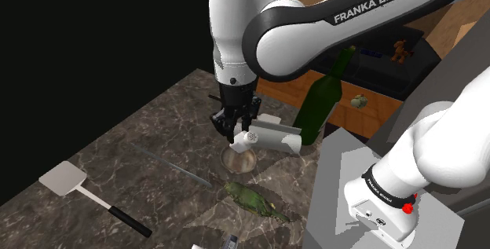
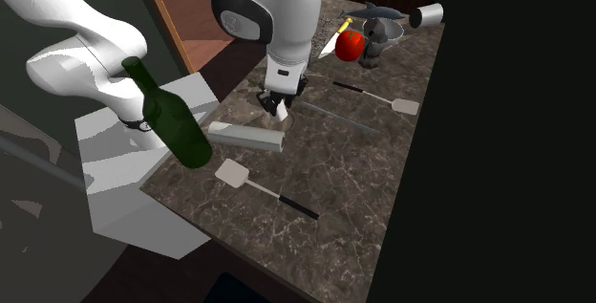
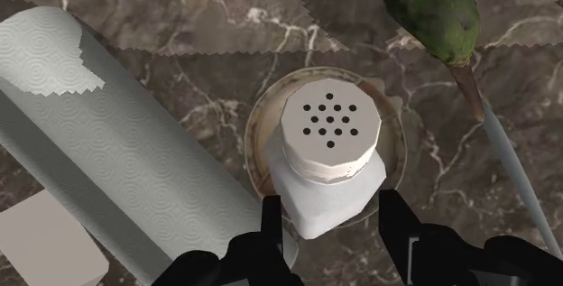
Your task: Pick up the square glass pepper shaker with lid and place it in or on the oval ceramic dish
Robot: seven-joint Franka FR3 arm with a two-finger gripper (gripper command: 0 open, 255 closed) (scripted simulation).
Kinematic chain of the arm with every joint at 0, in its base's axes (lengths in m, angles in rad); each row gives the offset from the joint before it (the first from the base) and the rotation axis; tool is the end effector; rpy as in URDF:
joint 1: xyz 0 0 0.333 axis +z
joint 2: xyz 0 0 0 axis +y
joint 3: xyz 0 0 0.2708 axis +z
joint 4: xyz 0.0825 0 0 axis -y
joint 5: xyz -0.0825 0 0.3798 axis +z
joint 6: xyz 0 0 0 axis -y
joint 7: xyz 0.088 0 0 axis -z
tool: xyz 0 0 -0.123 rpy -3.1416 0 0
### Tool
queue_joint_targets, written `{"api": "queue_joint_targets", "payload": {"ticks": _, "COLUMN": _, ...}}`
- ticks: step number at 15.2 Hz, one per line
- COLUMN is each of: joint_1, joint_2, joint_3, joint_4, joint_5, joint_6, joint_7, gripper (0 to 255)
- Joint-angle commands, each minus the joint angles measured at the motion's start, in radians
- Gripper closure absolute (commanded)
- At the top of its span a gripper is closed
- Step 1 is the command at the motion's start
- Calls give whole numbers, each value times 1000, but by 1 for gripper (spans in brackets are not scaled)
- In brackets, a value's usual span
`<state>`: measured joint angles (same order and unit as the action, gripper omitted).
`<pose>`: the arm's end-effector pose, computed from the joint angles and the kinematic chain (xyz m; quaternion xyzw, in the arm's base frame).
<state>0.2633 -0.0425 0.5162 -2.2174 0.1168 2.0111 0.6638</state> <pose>0.3480 0.3554 0.3210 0.9953 0.0273 -0.0896 0.0255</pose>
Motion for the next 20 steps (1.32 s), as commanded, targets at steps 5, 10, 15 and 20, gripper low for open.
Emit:
{"api": "queue_joint_targets", "payload": {"ticks": 5, "joint_1": 0, "joint_2": 3, "joint_3": 0, "joint_4": -2, "joint_5": -1, "joint_6": 4, "joint_7": 0, "gripper": 255}}
{"api": "queue_joint_targets", "payload": {"ticks": 10, "joint_1": 0, "joint_2": 3, "joint_3": 0, "joint_4": -2, "joint_5": -1, "joint_6": 4, "joint_7": 0, "gripper": 0}}
{"api": "queue_joint_targets", "payload": {"ticks": 15, "joint_1": -7, "joint_2": -27, "joint_3": -9, "joint_4": 100, "joint_5": 5, "joint_6": -125, "joint_7": -7, "gripper": 0}}
{"api": "queue_joint_targets", "payload": {"ticks": 20, "joint_1": -7, "joint_2": -27, "joint_3": -10, "joint_4": 100, "joint_5": 5, "joint_6": -125, "joint_7": -7, "gripper": 0}}
